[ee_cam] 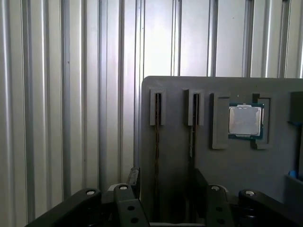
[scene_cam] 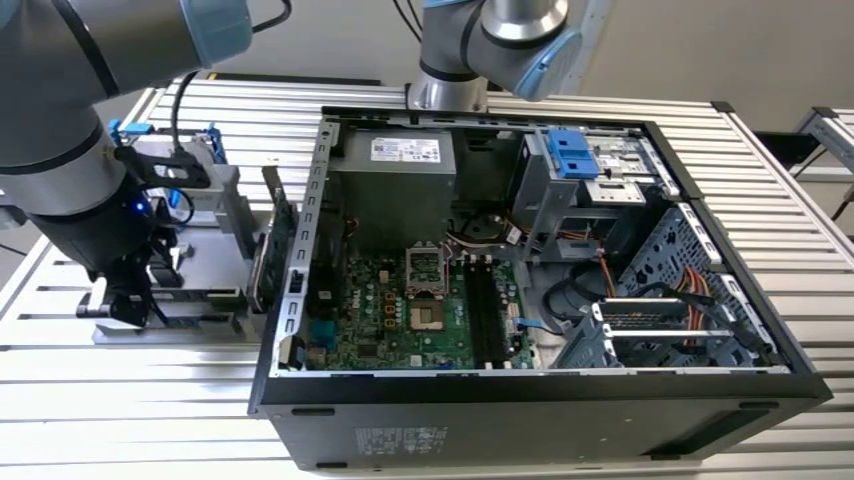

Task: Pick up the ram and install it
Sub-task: 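Pick up the ram and move it above insertion slot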

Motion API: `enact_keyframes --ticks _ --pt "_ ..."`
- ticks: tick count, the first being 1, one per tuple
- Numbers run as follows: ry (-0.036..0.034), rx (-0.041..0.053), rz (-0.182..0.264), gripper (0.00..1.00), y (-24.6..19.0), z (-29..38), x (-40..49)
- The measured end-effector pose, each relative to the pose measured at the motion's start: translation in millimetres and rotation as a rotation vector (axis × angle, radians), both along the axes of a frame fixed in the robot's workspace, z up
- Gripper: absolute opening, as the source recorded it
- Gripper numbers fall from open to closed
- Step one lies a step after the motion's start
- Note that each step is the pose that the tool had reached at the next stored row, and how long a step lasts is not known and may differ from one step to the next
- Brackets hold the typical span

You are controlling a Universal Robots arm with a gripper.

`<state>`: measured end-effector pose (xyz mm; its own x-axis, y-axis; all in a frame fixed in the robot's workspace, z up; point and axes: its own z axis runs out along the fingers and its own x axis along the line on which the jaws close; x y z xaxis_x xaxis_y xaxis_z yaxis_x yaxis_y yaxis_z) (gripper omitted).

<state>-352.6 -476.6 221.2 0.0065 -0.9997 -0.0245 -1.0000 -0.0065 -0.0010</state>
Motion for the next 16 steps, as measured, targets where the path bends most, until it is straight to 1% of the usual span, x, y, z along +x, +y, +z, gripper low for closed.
enact_keyframes --ticks 16 --pt "-0.0001 0.0001 0.000 0.00 0.0 -12.9 0.0"
